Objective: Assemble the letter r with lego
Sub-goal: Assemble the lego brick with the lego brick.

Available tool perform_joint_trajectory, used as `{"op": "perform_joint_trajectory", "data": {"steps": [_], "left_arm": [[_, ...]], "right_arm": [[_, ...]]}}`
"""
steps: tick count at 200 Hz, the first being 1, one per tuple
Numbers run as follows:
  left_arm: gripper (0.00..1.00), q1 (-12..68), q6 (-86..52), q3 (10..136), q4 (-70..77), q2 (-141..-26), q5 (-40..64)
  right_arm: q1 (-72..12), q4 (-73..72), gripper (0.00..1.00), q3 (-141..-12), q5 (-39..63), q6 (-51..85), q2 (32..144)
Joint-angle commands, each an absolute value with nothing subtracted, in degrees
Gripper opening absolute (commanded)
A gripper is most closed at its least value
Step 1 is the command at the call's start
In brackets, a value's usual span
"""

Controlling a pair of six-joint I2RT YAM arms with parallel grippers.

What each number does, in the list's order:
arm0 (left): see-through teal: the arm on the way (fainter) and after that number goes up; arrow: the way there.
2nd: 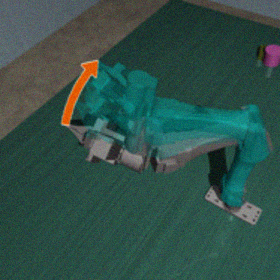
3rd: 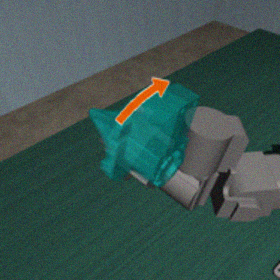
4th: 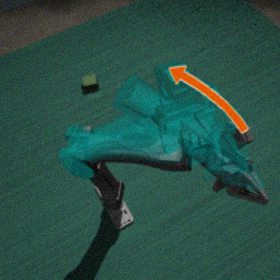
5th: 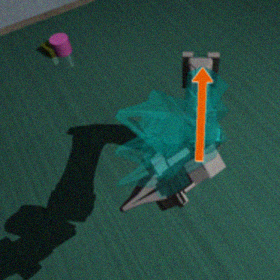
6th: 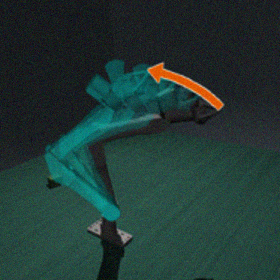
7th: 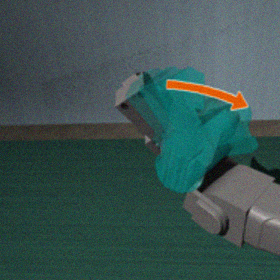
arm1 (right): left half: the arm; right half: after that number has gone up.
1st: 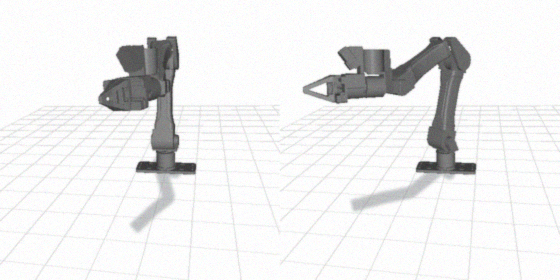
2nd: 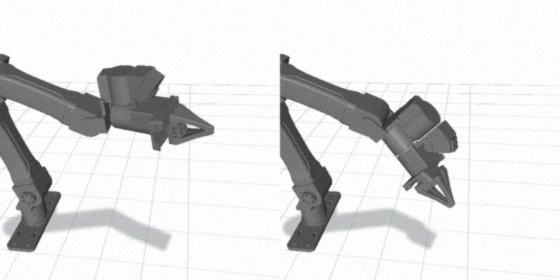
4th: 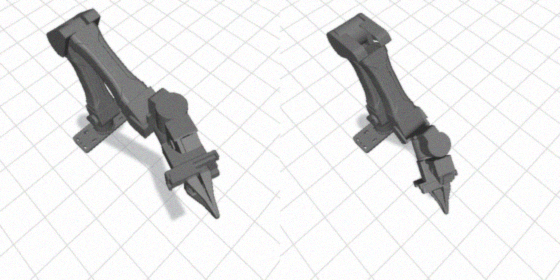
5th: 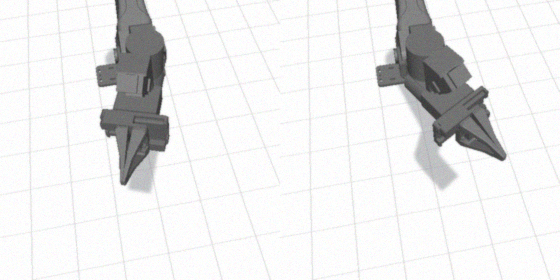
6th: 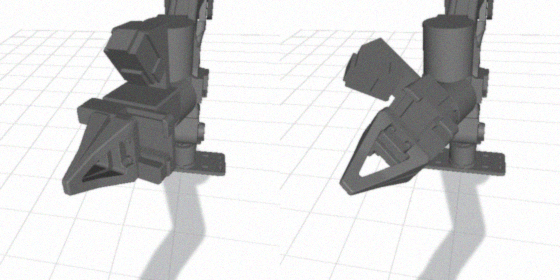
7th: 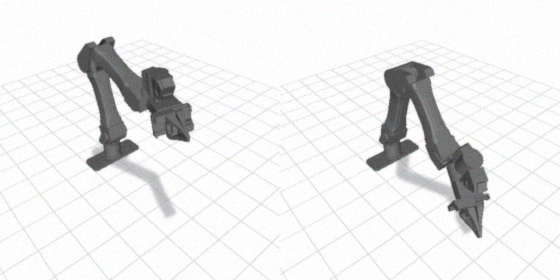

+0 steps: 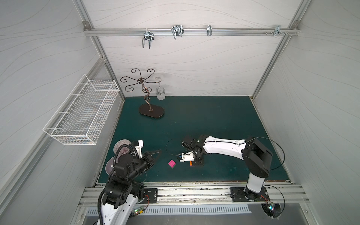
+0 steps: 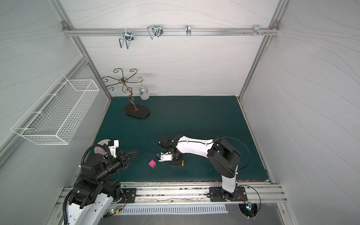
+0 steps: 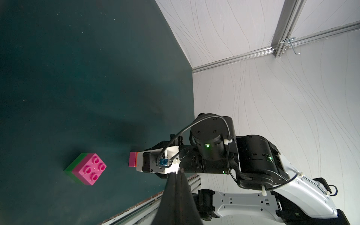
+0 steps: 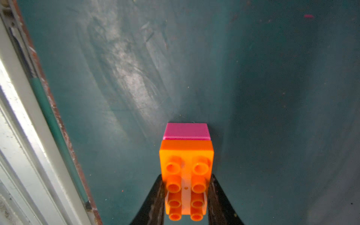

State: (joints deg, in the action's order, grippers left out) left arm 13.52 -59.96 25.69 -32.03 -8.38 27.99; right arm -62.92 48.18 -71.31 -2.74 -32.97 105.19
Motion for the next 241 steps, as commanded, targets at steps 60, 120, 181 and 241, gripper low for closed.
{"op": "perform_joint_trajectory", "data": {"steps": [60, 120, 181, 241], "left_arm": [[0.00, 13.7, -58.2, 28.2, -32.6, -8.3, 27.7], [0.00, 13.7, -58.0, 28.1, -33.0, -8.3, 27.6], [0.00, 13.6, -57.8, 28.1, -33.7, -8.3, 27.4], [0.00, 13.7, -57.7, 27.9, -34.0, -8.3, 27.2]], "right_arm": [[-64.9, 57.4, 0.00, -73.6, -8.7, -30.2, 113.3], [-65.2, 56.5, 0.18, -75.4, -10.0, -28.3, 111.4], [-65.7, 55.2, 0.47, -76.5, -9.8, -27.3, 108.0], [-65.7, 53.5, 0.58, -78.7, -9.5, -25.5, 104.2]]}}
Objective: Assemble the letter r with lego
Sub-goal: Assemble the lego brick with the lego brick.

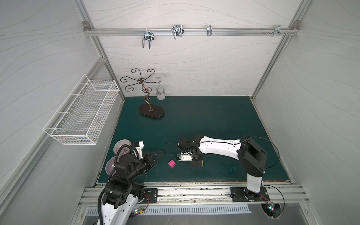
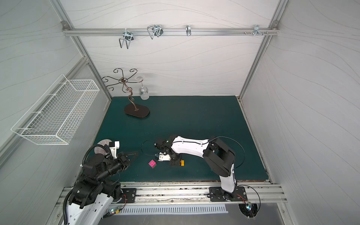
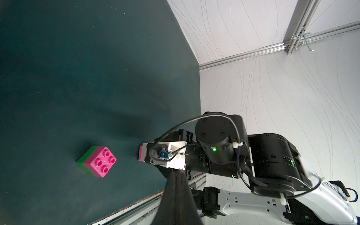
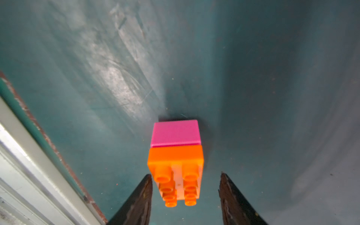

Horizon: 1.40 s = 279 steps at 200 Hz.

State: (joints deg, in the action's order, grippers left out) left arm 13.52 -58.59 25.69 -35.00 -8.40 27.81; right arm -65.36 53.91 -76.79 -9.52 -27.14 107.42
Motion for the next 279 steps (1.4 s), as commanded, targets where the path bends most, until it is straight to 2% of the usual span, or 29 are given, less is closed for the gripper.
{"op": "perform_joint_trajectory", "data": {"steps": [1, 55, 69, 78, 94, 115, 134, 194, 279], "left_arm": [[0.00, 13.7, -57.7, 28.0, -34.1, -8.3, 27.2], [0.00, 13.7, -57.3, 28.4, -34.9, -8.1, 27.0], [0.00, 13.7, -57.1, 28.5, -35.2, -8.0, 26.7], [0.00, 13.7, -57.0, 28.6, -35.3, -8.0, 26.6], [0.00, 13.7, -57.1, 28.6, -35.4, -8.0, 26.4], [0.00, 13.7, -57.2, 28.6, -35.7, -7.9, 26.1], [0.00, 13.7, -57.0, 29.0, -36.2, -8.1, 25.7], [0.00, 13.7, -56.7, 29.5, -38.6, -8.0, 24.3], [0.00, 13.7, -57.0, 28.9, -40.8, -6.7, 23.1]], "right_arm": [[-65.7, 53.5, 0.58, -78.7, -9.4, -25.5, 104.1], [-63.9, 52.7, 0.60, -81.9, -8.2, -15.9, 99.4], [-62.8, 53.3, 0.56, -82.6, -7.6, -10.2, 97.9], [-61.7, 54.9, 0.44, -83.8, -7.1, -4.6, 97.6], [-58.4, 59.7, 0.00, -86.4, -3.5, 3.5, 99.1], [-55.3, 61.2, 0.00, -84.8, 5.0, 9.7, 99.8], [-55.8, 59.4, 0.00, -81.7, 8.2, 12.7, 99.4], [-62.0, 62.0, 0.00, -81.4, 6.2, 17.4, 105.2], [-63.0, 60.6, 0.00, -81.1, 7.4, 20.3, 109.0]]}}
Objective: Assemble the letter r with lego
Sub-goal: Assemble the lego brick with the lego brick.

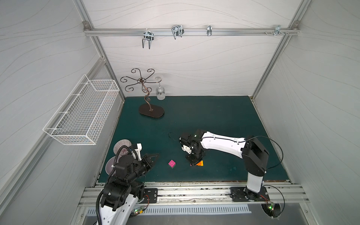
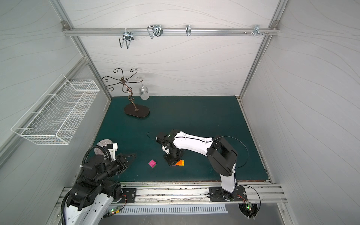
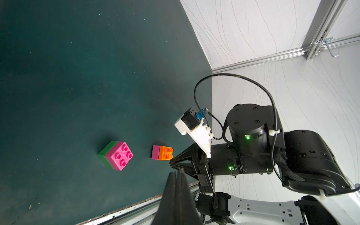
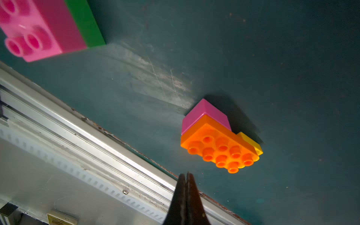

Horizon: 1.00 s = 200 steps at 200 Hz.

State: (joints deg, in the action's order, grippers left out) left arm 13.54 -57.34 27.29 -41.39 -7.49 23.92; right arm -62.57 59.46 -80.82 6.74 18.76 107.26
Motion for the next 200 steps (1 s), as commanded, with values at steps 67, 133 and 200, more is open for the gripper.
{"op": "perform_joint_trajectory", "data": {"steps": [67, 133, 200], "left_arm": [[0.00, 13.7, -56.8, 28.8, -42.0, -6.6, 22.8], [0.00, 13.7, -56.9, 28.5, -42.5, -6.4, 22.7], [0.00, 13.6, -56.9, 28.3, -43.3, -5.7, 22.6]], "right_arm": [[-63.1, 64.1, 0.00, -85.3, 3.2, 21.0, 111.9], [-63.1, 66.8, 0.00, -88.0, 0.8, 21.4, 113.8], [-63.7, 64.6, 0.00, -88.8, 1.1, 20.8, 117.7]]}}
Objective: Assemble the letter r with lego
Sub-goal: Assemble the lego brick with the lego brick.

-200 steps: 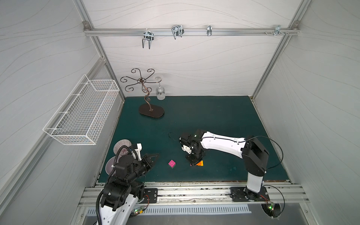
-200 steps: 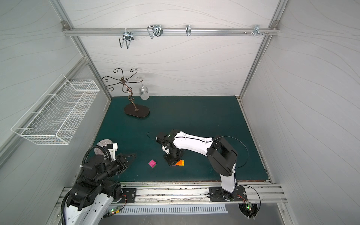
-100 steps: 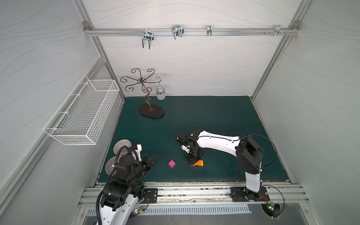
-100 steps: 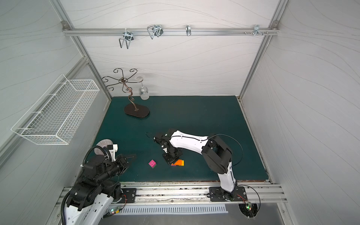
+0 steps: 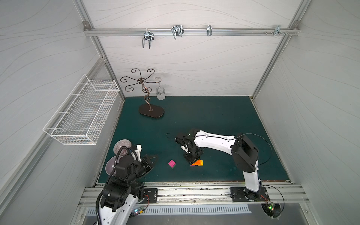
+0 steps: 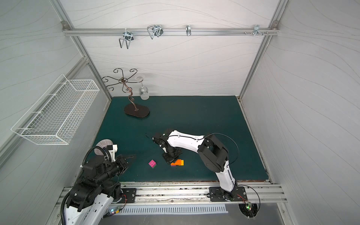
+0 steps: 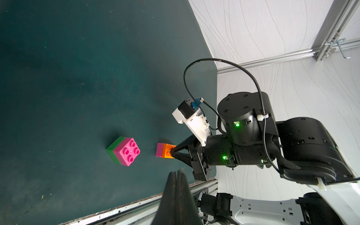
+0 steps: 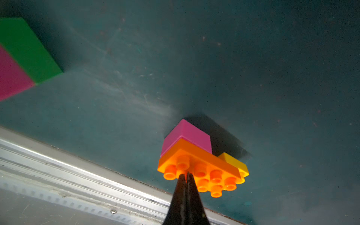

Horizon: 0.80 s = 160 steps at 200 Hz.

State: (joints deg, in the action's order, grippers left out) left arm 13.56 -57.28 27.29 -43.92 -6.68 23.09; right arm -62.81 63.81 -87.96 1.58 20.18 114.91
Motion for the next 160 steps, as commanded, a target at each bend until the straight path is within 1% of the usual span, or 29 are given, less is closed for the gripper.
{"op": "perform_joint_trajectory", "data": {"steps": [1, 39, 109, 160], "left_arm": [[0.00, 13.7, -56.9, 28.3, -43.3, -5.7, 22.6], [0.00, 13.7, -56.9, 28.3, -43.6, -5.5, 22.5], [0.00, 13.7, -57.1, 27.6, -43.9, -4.7, 22.4], [0.00, 13.7, -57.1, 27.8, -44.1, -4.3, 22.2]], "right_arm": [[-63.7, 64.6, 0.00, -88.9, 1.1, 20.7, 117.8], [-65.0, 65.4, 0.00, -90.3, -0.1, 20.7, 120.6], [-67.1, 70.5, 0.00, -91.9, -7.5, 21.7, 125.0], [-67.2, 69.6, 0.00, -91.4, -7.7, 22.0, 123.4]]}}
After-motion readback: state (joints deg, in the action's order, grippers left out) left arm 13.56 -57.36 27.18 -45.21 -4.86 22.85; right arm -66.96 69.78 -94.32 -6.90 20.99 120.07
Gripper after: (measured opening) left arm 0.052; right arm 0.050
